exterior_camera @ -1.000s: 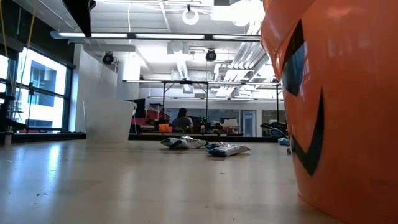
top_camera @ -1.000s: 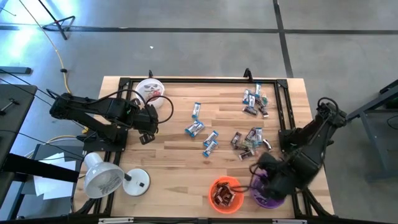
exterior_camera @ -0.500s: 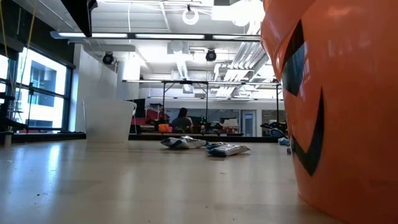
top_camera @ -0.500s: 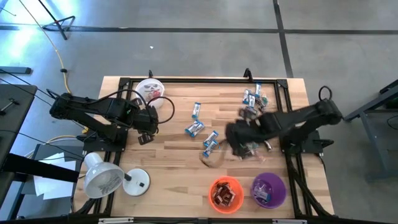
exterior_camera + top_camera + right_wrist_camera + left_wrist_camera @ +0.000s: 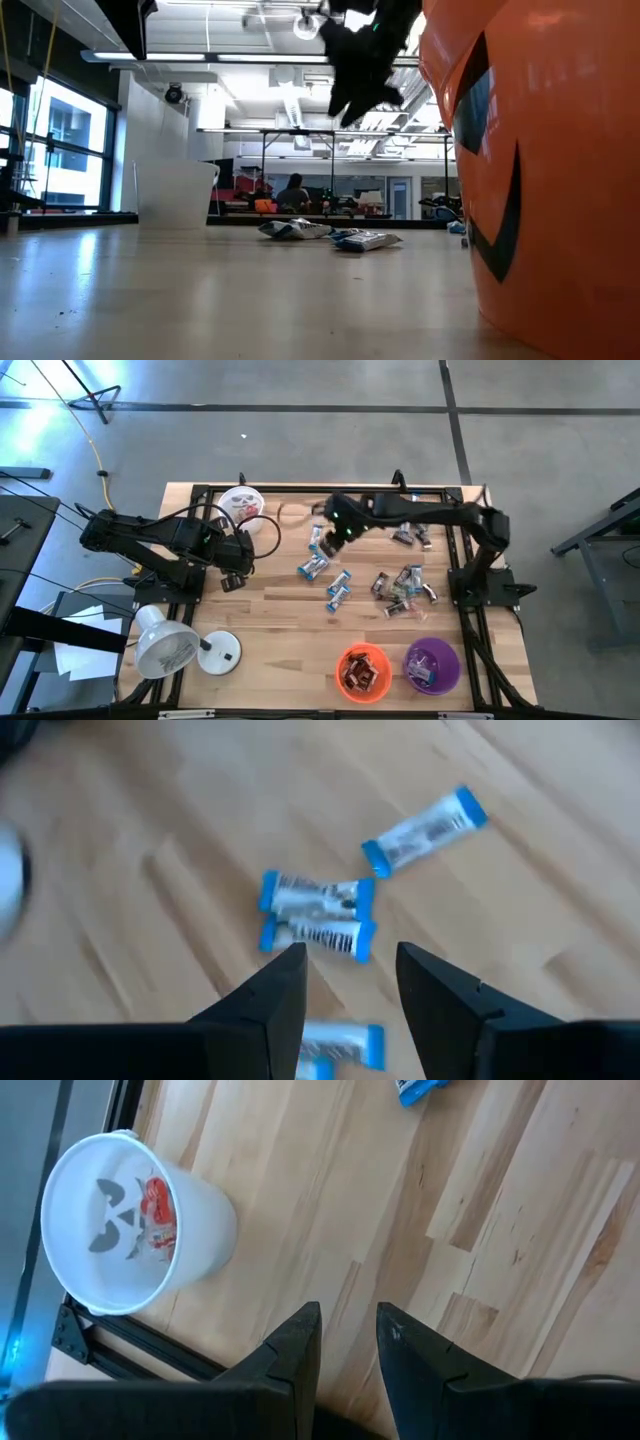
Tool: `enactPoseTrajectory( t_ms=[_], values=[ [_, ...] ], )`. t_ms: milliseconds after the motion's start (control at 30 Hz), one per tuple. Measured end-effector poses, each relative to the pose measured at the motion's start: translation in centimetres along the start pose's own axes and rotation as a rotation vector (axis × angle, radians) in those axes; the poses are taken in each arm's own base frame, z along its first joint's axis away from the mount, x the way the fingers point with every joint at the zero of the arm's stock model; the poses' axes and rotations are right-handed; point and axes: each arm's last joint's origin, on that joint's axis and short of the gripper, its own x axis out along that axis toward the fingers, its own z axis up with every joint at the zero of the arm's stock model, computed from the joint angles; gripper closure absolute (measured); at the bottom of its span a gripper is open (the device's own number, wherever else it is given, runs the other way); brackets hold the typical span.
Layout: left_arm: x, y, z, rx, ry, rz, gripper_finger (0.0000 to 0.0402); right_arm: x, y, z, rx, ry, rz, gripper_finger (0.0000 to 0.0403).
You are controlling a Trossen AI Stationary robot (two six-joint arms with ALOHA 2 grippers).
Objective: Organize candy in baskets
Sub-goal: Put the white chocolate into the purple bucket
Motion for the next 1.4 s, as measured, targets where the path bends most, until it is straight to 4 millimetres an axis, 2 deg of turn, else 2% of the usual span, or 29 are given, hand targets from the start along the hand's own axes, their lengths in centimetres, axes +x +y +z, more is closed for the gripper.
enactPoseTrajectory(
  t_ms=[67,133,233,400,833,1033,1200,1400],
  values=[
    [0.0,0.0,0.0,0.001,0.002,0.002,0.0313,1.6,-1.3,0.7,0.177,0.016,0.001,0.0254],
    [0.0,0.1,-0.1,0.004,0.007,0.007,0.0313,3.3,-2.2,1.2,0.281,0.015,-0.013,0.0254],
    [0.0,0.2,-0.3,0.015,0.018,0.040,0.0313,5.9,-2.5,1.7,0.363,-0.002,0.015,0.0254],
    [-0.2,0.4,-0.4,0.012,0.009,0.044,0.0313,9.1,-2.5,2.0,0.436,-0.006,0.067,0.0254],
    [-1.0,1.4,-1.1,-0.043,-0.027,0.028,0.0313,12.0,-6.2,2.5,0.648,-0.075,-0.102,0.0254],
    [-1.1,2.0,-1.2,-0.053,-0.032,0.035,0.0313,14.4,-6.0,1.6,0.762,-0.015,-0.076,0.0254],
    [-1.3,2.5,-1.5,-0.070,-0.054,0.040,0.0313,16.7,-5.9,1.4,0.783,-0.038,-0.037,0.0254],
    [-1.9,3.1,-2.1,-0.084,-0.083,0.031,0.0313,18.2,-6.2,0.9,0.824,-0.021,-0.044,0.0254]
  ],
)
